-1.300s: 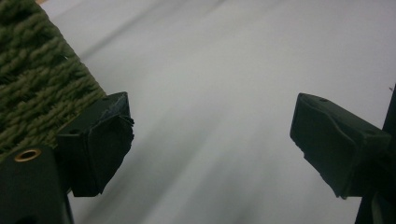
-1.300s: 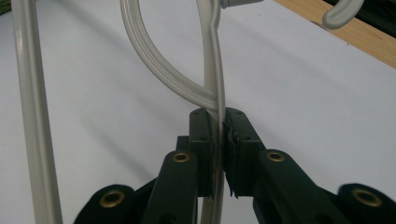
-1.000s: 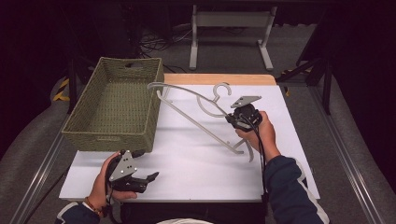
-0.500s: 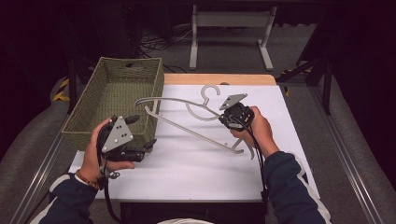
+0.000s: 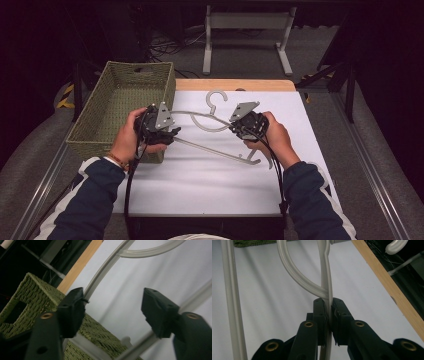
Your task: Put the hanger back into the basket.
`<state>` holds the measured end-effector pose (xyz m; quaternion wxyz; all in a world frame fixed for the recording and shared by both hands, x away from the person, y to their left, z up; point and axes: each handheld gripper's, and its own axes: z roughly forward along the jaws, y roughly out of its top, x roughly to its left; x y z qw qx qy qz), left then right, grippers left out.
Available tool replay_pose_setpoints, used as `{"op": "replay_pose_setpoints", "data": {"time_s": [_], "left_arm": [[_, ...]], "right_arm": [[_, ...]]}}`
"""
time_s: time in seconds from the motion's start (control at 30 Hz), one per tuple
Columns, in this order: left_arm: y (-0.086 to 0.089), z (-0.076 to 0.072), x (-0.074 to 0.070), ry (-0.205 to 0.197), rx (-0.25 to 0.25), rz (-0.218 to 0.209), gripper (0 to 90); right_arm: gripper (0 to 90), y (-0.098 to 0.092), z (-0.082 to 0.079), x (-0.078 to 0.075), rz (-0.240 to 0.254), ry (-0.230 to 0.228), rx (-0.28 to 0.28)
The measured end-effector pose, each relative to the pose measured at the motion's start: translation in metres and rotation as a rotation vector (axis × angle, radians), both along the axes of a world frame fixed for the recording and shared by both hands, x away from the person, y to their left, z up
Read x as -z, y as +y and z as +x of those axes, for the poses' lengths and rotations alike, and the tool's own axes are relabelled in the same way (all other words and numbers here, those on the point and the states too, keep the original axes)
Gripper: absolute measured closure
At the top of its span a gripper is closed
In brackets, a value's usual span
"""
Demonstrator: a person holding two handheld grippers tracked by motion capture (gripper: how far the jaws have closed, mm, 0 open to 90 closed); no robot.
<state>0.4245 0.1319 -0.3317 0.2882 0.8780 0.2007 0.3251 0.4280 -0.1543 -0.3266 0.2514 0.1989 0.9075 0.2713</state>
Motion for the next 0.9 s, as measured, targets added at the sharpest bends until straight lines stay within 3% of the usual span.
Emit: {"op": "replay_pose_setpoints", "data": {"time_s": [0.13, 0.2, 0.33, 0.43, 0.5, 0.57, 0.63, 0.67, 0.73, 0.83, 0.9], "left_arm": [[-0.001, 0.006, 0.002, 0.006, -0.017, -0.003, 39.1], [-0.001, 0.006, 0.000, -0.018, -0.009, -0.026, 37.9], [0.001, 0.006, -0.002, -0.015, -0.005, -0.063, 36.7], [-0.004, 0.012, 0.001, -0.014, -0.031, -0.004, 38.0], [-0.007, 0.016, 0.002, -0.017, -0.058, 0.039, 45.3], [-0.009, 0.019, 0.004, -0.003, -0.076, 0.067, 58.1], [-0.011, 0.020, 0.005, -0.010, -0.096, 0.094, 63.8], [-0.011, 0.020, 0.005, -0.010, -0.096, 0.094, 69.1], [-0.009, 0.021, 0.004, -0.004, -0.093, 0.093, 69.8], [-0.010, 0.021, 0.004, -0.019, -0.093, 0.131, 70.9], [-0.011, 0.022, 0.004, -0.027, -0.096, 0.121, 70.8]], "right_arm": [[82.3, 0.002, -0.002, -0.003, -0.023, -0.015, 0.003], [82.3, 0.002, -0.002, -0.004, -0.025, -0.013, 0.006], [82.3, 0.001, -0.002, -0.004, -0.023, -0.009, 0.001], [82.3, 0.001, -0.004, -0.006, -0.013, -0.010, -0.007], [82.4, 0.002, -0.005, -0.007, -0.017, -0.023, -0.011], [82.3, 0.003, -0.007, -0.007, -0.024, -0.025, -0.023], [82.3, 0.003, -0.007, -0.008, -0.028, -0.030, -0.029], [82.3, 0.003, -0.007, -0.008, -0.028, -0.030, -0.029], [82.3, 0.004, -0.008, -0.008, -0.033, -0.032, -0.031], [82.3, 0.004, -0.008, -0.009, -0.026, -0.037, -0.031], [82.3, 0.004, -0.008, -0.009, -0.025, -0.050, -0.034]]}}
